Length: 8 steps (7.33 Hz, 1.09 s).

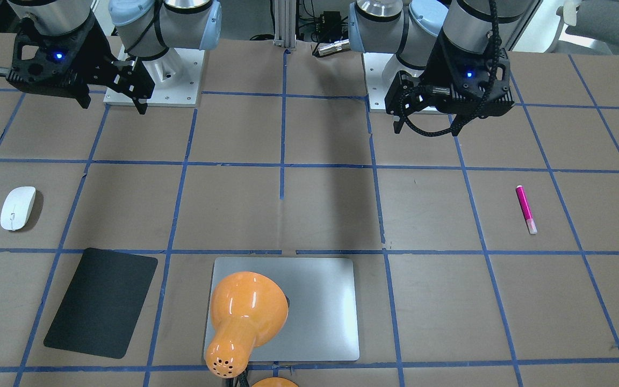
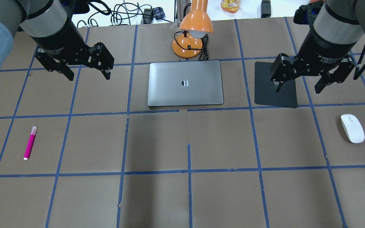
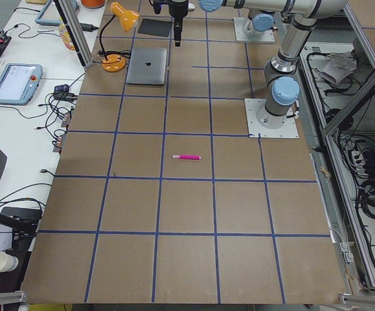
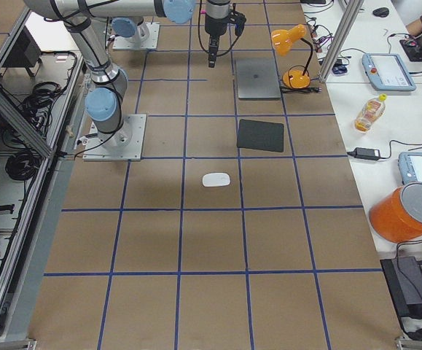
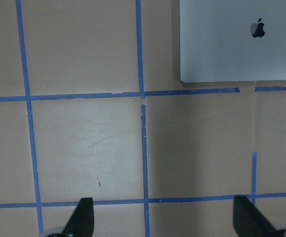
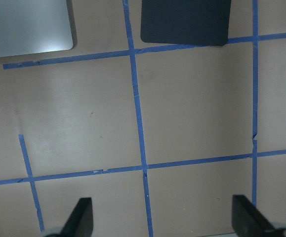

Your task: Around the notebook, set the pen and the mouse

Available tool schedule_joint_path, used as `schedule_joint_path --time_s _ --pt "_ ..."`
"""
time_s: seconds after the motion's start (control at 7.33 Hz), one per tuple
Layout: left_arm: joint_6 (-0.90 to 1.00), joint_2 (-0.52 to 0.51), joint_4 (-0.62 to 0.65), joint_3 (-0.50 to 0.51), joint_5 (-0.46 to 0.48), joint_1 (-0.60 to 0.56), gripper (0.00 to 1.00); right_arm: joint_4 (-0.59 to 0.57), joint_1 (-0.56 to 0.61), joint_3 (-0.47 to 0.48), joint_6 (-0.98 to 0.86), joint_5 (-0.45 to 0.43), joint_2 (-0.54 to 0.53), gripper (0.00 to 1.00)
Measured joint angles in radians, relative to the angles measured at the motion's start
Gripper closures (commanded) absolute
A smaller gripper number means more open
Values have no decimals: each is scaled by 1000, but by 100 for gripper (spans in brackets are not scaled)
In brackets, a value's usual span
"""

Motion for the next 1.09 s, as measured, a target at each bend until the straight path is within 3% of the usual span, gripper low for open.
schedule_joint_path --time_s 0.82,1.09 --pt "5 1 0 -3 -1 7 0 -6 -12 5 -15 -11 25 0" --pt "40 3 -3 -22 0 51 0 -15 -88 7 -47 -15 60 0"
